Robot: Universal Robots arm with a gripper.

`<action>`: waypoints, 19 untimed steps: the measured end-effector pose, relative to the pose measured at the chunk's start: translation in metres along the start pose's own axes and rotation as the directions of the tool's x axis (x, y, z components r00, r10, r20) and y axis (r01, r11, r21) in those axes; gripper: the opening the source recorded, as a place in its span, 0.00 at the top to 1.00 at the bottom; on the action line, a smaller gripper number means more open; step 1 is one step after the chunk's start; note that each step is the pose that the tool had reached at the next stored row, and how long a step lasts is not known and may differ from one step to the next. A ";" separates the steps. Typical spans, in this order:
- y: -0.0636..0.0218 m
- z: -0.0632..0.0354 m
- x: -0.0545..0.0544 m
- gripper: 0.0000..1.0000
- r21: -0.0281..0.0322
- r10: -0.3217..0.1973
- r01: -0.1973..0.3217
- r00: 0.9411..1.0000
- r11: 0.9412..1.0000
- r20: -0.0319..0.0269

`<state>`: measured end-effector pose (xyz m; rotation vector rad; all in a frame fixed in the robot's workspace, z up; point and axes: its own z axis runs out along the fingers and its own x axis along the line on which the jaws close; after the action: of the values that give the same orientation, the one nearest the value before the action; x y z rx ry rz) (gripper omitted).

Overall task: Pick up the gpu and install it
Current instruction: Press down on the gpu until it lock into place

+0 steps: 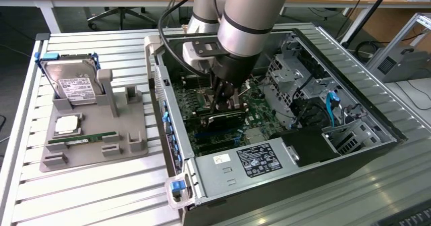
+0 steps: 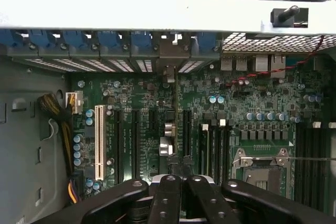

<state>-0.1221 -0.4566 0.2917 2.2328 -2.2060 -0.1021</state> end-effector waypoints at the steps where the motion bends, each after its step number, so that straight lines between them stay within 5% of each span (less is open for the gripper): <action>1: 0.0000 0.0000 0.000 0.89 0.000 0.000 0.000 1.000 1.000 0.000; 19: 0.0018 0.0101 -0.003 0.89 0.000 0.000 0.000 1.000 1.000 0.000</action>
<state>-0.1244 -0.4534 0.2818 2.2330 -2.2061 -0.1022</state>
